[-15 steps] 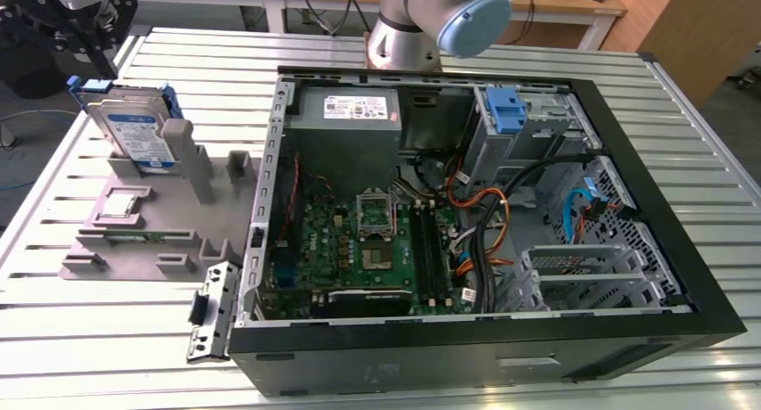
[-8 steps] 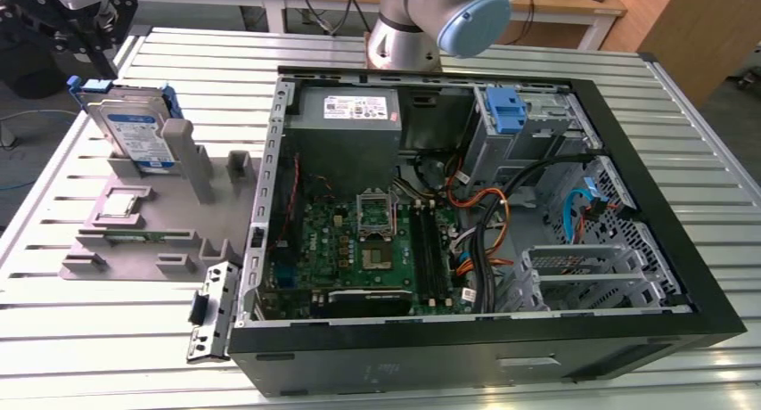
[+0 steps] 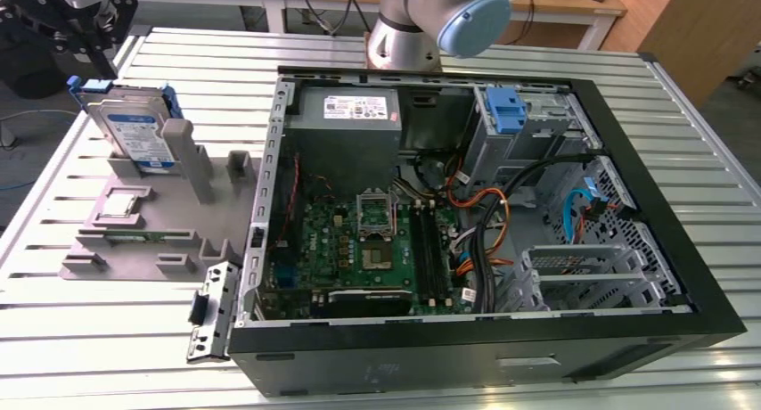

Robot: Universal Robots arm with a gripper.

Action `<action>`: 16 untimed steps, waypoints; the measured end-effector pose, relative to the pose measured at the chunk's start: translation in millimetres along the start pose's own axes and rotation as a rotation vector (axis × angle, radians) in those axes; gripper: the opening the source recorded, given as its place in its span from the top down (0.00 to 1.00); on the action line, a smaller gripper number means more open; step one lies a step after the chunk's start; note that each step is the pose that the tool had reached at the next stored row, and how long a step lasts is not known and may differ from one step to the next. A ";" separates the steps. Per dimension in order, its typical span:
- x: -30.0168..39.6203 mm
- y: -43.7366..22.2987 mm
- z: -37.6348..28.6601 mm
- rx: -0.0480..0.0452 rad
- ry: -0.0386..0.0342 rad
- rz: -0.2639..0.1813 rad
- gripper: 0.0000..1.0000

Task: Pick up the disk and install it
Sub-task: 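Pick up the disk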

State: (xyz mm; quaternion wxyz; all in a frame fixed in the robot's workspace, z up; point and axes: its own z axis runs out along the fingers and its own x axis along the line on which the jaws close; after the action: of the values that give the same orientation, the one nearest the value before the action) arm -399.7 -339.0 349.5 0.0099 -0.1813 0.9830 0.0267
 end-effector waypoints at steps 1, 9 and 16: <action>0.0 0.0 0.0 0.0000 0.0000 -0.001 0.90; 0.0 0.0 0.0 -0.0009 0.0009 -0.022 0.90; 0.0 0.0 0.1 -0.0015 0.0018 -0.041 0.90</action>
State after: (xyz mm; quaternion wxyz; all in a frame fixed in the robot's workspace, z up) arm -399.7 -339.0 349.5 0.0094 -0.2012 0.9791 0.0271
